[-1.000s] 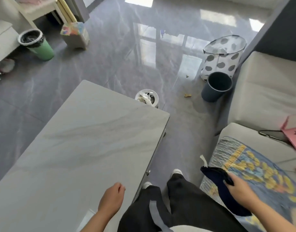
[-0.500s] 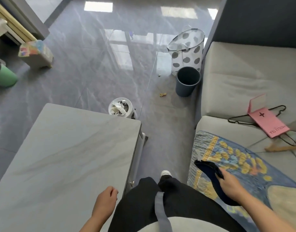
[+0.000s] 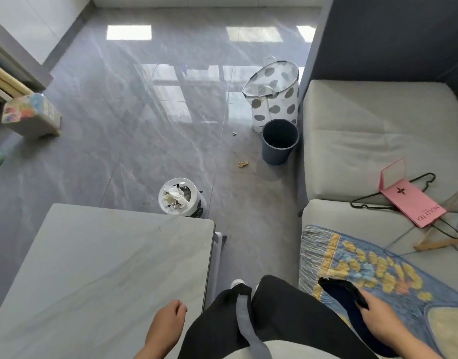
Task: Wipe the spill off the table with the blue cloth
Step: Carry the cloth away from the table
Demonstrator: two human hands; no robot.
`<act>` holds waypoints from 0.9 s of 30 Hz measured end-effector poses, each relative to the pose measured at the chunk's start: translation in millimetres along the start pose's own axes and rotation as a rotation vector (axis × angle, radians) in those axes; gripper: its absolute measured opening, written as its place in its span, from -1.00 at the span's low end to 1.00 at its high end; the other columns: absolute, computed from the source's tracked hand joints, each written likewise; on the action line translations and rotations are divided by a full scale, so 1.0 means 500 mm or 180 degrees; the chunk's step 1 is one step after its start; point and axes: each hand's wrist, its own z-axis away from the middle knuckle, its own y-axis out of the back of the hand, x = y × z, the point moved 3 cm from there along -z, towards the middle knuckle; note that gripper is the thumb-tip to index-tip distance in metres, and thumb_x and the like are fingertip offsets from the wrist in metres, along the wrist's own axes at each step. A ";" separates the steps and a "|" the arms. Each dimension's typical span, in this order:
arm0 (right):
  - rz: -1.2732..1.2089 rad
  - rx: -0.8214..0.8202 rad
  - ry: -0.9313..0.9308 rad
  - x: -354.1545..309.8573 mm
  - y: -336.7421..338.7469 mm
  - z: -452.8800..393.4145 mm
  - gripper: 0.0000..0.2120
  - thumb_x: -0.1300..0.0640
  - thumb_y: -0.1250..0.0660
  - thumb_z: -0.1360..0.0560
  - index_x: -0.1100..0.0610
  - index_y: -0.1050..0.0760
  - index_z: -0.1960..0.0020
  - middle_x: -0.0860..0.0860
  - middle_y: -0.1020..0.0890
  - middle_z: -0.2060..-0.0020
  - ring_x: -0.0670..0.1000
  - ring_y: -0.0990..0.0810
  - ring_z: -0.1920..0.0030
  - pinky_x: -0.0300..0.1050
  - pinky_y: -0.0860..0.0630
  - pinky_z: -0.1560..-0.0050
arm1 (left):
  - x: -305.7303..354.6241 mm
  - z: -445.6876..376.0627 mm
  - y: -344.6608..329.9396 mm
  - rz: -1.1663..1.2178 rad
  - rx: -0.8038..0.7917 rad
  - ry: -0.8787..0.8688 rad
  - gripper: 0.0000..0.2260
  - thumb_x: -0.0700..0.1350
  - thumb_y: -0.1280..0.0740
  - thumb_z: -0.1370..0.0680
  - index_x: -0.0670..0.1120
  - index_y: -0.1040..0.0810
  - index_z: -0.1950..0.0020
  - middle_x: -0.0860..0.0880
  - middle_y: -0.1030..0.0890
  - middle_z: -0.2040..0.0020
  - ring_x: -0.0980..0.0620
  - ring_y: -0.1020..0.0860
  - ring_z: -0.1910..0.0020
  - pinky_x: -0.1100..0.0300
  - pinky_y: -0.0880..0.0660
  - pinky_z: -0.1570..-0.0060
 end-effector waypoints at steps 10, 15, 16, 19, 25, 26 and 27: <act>0.0768 0.0123 -0.0150 -0.043 0.117 -0.144 -0.70 0.42 -0.09 -0.58 0.58 -0.31 -0.26 0.44 -0.40 -0.28 0.32 -0.33 -0.35 0.02 -0.16 -0.38 | 0.225 -0.159 0.062 -0.0056 0.0122 -0.0191 -0.78 -0.14 -0.16 -0.56 -0.09 -0.47 0.27 -0.05 -0.57 0.29 -0.04 -0.51 0.25 0.13 -0.40 0.24; 0.0079 0.0234 -0.0137 -0.149 0.239 -0.198 -0.73 0.21 -0.17 -0.59 0.24 -0.48 -0.24 0.23 -0.60 -0.15 0.17 -0.53 -0.19 -0.09 -0.38 -0.03 | 0.300 -0.200 0.061 0.0134 0.0187 0.0094 -0.78 -0.16 -0.16 -0.56 -0.15 -0.49 0.24 -0.10 -0.58 0.27 -0.08 -0.52 0.24 0.09 -0.46 0.17; 0.0092 0.0200 -0.0060 -0.174 0.266 -0.214 -0.74 0.17 -0.17 -0.59 0.17 -0.49 -0.23 0.20 -0.61 -0.14 0.15 -0.55 -0.16 -0.11 -0.38 0.02 | 0.310 -0.203 0.058 0.0233 0.0172 0.0161 -0.78 -0.17 -0.16 -0.56 -0.14 -0.49 0.25 -0.10 -0.58 0.28 -0.07 -0.52 0.25 0.09 -0.46 0.18; 0.0305 0.0254 0.0088 -0.253 0.336 -0.277 -0.79 0.21 -0.16 -0.58 0.15 -0.49 -0.15 0.21 -0.63 -0.07 0.18 -0.56 -0.07 -0.08 -0.36 0.11 | 0.326 -0.207 0.060 0.0427 0.0183 0.0446 -0.79 -0.18 -0.16 -0.55 -0.13 -0.49 0.25 -0.09 -0.58 0.30 -0.05 -0.51 0.28 0.12 -0.43 0.22; 0.0339 0.0200 0.0371 -0.435 0.419 -0.386 -0.85 0.21 -0.19 -0.57 0.14 -0.52 -0.05 0.16 -0.65 0.06 0.15 -0.56 0.08 -0.07 -0.40 0.16 | 0.314 -0.239 0.097 0.0858 0.0342 0.1158 -0.78 -0.17 -0.21 -0.53 -0.14 -0.50 0.31 -0.13 -0.57 0.36 -0.07 -0.49 0.39 0.18 -0.40 0.32; 0.0314 0.0195 0.0425 -0.464 0.426 -0.401 -0.88 0.23 -0.21 -0.56 0.13 -0.52 0.01 0.15 -0.64 0.10 0.15 -0.56 0.09 -0.07 -0.39 0.17 | 0.320 -0.253 0.105 0.0888 0.0354 0.1185 -0.78 -0.18 -0.22 -0.52 -0.15 -0.50 0.31 -0.13 -0.57 0.37 -0.07 -0.50 0.39 0.18 -0.40 0.32; 0.0327 0.0212 0.0458 -0.495 0.433 -0.413 -0.85 0.26 -0.22 -0.55 0.09 -0.51 0.11 0.11 -0.63 0.17 0.13 -0.56 0.10 -0.09 -0.38 0.21 | 0.329 -0.270 0.116 0.0916 0.0346 0.1188 -0.79 -0.18 -0.22 -0.52 -0.15 -0.51 0.31 -0.13 -0.58 0.36 -0.07 -0.51 0.38 0.18 -0.40 0.31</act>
